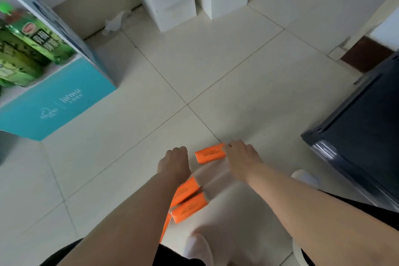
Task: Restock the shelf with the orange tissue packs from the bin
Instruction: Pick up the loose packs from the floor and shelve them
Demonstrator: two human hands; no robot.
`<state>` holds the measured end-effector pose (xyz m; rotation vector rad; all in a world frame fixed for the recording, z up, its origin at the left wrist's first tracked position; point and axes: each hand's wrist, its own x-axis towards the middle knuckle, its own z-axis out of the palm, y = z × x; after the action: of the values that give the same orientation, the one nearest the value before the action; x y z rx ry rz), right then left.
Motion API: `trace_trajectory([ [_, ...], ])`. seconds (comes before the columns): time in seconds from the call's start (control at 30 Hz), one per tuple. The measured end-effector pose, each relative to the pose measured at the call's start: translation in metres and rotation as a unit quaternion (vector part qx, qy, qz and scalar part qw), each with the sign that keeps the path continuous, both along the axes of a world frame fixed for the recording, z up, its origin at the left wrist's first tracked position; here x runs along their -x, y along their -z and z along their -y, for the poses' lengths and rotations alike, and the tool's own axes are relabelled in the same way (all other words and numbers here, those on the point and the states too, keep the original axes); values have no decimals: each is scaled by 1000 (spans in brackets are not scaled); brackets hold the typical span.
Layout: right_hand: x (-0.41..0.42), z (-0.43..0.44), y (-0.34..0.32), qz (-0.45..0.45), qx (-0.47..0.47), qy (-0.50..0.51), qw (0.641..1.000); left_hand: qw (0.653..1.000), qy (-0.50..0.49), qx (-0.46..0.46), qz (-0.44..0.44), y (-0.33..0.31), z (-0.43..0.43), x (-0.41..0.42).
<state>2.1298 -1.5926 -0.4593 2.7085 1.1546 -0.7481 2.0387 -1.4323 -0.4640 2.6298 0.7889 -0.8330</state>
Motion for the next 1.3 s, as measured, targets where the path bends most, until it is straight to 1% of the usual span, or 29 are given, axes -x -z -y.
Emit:
trace_trajectory([
  [0.1,-6,-21,29,13,2,-16,1000,1000,-28,2,-6,17,-10,-4],
  [0.2,-10,-42,54,5,8,-29,1000,998,-54,4,-14,31,-25,-3],
  [0.3,-12,-59,77,7,6,-39,999,997,-57,8,-43,46,-43,-1],
  [0.43,-12,-62,95,-6,35,-32,999,994,-54,25,-94,61,-59,9],
  [0.63,-6,-42,97,17,-49,16,999,985,-33,-6,-169,76,-69,23],
  [0.77,10,-25,94,-7,-65,31,997,979,-4,-51,-199,83,-67,26],
  [0.93,24,-15,93,-26,-49,52,997,984,10,-68,-162,85,-60,23],
  [1.07,14,-8,77,-20,-53,66,996,993,11,-46,-105,69,-53,-1],
  [1.17,3,-3,53,-8,-71,89,993,997,27,-32,-57,47,-42,-17],
  [1.3,1,17,9,25,-105,110,988,997,59,-39,26,6,-21,-25],
])
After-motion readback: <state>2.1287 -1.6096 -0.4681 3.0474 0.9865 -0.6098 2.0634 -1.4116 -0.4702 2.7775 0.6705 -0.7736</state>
